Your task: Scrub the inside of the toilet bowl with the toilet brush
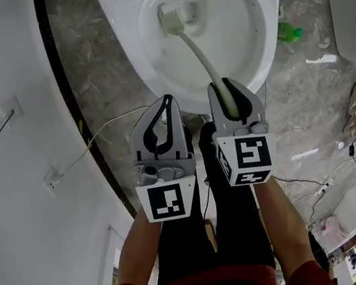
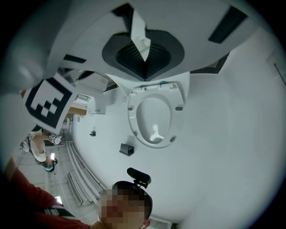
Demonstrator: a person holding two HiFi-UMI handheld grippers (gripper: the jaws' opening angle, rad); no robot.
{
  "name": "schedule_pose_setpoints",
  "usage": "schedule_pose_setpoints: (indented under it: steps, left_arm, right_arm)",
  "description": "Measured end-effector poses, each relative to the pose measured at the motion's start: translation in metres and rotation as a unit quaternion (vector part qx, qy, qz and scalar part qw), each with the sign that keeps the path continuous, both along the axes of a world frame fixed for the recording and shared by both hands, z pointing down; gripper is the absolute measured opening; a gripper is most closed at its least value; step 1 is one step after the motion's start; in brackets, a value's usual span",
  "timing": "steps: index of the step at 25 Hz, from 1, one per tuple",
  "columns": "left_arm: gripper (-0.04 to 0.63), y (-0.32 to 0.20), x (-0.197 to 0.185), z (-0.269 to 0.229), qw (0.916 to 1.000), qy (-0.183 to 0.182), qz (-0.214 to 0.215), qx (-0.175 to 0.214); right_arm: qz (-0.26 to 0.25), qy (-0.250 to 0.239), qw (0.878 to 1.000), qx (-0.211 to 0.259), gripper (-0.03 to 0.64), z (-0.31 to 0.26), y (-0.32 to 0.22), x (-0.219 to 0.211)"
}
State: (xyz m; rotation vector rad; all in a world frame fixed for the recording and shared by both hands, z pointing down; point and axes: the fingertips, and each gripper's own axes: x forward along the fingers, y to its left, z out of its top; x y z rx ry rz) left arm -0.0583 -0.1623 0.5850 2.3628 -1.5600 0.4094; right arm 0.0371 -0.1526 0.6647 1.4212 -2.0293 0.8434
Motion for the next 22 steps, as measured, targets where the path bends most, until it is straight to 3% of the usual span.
schedule_pose_setpoints:
  steps: [6,12,16,22]
  left_arm:
    - [0.005,-0.001,0.003,0.002,1.0000,0.000,0.007,-0.001]
    - [0.005,0.000,0.005,0.004,1.0000,0.000,0.008,-0.003]
    - [0.005,-0.004,0.009,0.003,1.0000,0.008,0.002,-0.001]
    - [0.005,-0.010,0.008,-0.002,0.9999,0.009,-0.005,-0.003]
  right_arm:
    - [-0.010,0.100,0.995,-0.008,0.110,0.045,-0.012,0.042]
    - [-0.038,0.189,0.978,0.073,0.110,0.000,-0.025,0.073]
    - [-0.025,0.198,0.977,0.082,0.110,-0.004,-0.018,0.077]
    - [-0.032,0.171,0.984,0.036,0.110,0.046,-0.027,0.050]
